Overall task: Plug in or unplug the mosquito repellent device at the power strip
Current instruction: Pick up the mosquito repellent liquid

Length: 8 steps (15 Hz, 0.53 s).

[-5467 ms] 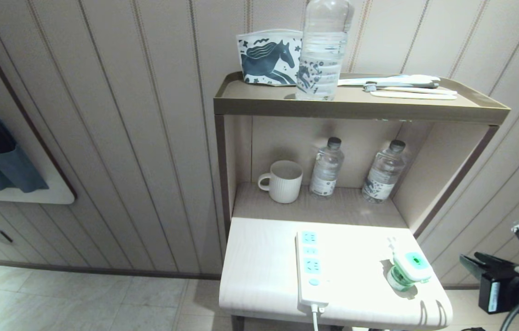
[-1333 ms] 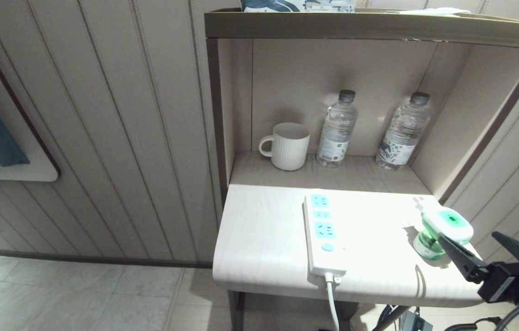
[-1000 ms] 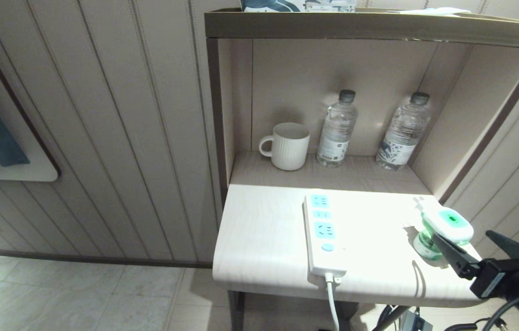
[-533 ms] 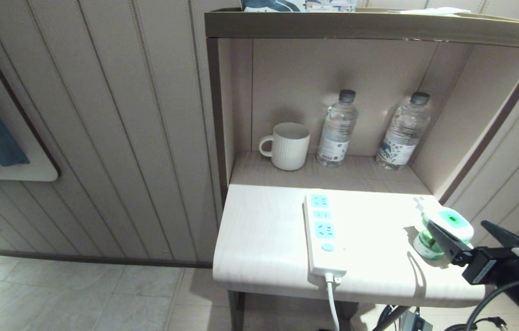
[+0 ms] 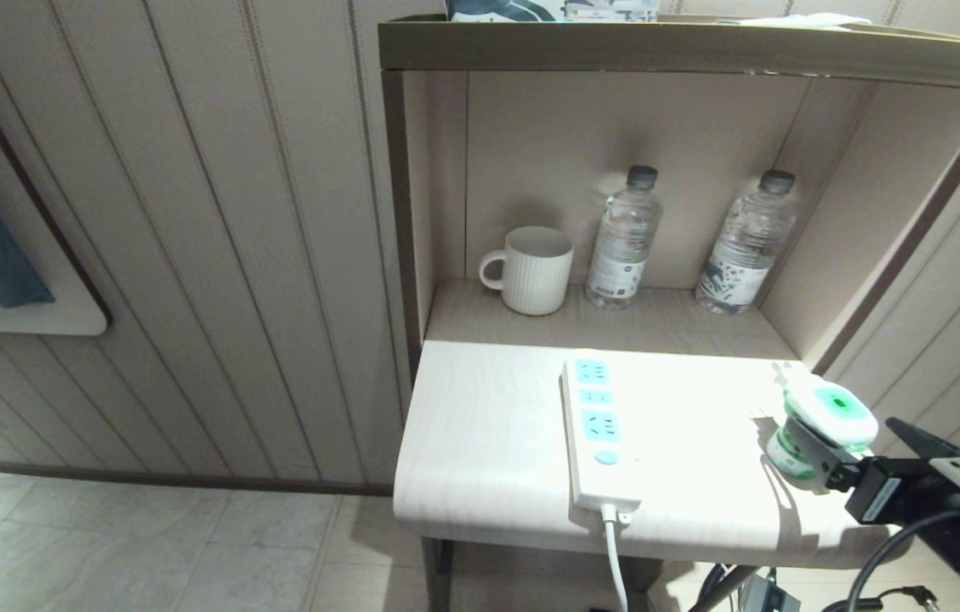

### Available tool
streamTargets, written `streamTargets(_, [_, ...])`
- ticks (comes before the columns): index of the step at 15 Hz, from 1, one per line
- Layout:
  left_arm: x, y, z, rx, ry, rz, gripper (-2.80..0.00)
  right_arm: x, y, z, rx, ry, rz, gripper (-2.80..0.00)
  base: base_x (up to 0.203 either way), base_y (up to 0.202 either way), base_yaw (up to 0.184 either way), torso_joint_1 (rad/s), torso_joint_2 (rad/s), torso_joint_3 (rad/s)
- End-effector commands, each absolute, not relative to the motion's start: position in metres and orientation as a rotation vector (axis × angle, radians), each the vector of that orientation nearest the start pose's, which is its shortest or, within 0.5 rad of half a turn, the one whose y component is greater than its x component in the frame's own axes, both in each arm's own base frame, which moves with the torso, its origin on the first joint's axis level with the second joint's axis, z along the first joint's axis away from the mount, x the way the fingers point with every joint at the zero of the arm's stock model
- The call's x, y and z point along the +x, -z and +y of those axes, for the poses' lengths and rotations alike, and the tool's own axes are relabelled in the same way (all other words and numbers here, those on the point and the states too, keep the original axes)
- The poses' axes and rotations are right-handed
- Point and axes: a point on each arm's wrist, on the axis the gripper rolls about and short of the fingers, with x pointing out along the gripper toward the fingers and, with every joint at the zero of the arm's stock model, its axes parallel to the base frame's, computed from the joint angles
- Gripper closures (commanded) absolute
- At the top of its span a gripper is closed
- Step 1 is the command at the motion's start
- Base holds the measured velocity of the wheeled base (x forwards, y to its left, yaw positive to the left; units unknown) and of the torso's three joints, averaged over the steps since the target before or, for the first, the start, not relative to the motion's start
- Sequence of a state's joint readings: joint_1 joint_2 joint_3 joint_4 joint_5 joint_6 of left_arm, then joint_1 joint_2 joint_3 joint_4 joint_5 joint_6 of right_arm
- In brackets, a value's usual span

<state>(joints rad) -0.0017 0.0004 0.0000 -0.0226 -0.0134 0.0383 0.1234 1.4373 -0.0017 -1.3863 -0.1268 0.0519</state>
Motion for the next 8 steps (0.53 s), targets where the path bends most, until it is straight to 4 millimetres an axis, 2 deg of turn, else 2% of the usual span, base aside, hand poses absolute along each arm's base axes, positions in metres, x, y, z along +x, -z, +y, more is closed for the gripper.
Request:
streamTargets(1, [-0.023,-0.078,0.000,0.038,0.015,-0.023,0.00,0.163,-0.126,0.018,0.044,0.002,0.065,-2.80,0.000,0.000,0.000,0.000,0.00,0.000])
streamTargets(5, [-0.023,-0.078,0.000,0.038,0.015,-0.023,0.00,0.171,-0.122,0.024,0.040,-0.053,0.069,-2.80,0.000,0.000,0.000,0.000,0.00,0.000])
streamTargets(8, [-0.023,-0.078,0.000,0.038,0.015,-0.023,0.00,0.185,-0.113,0.026,0.014,-0.072,0.076,-2.80,0.000,0.000,0.000,0.000,0.00,0.000])
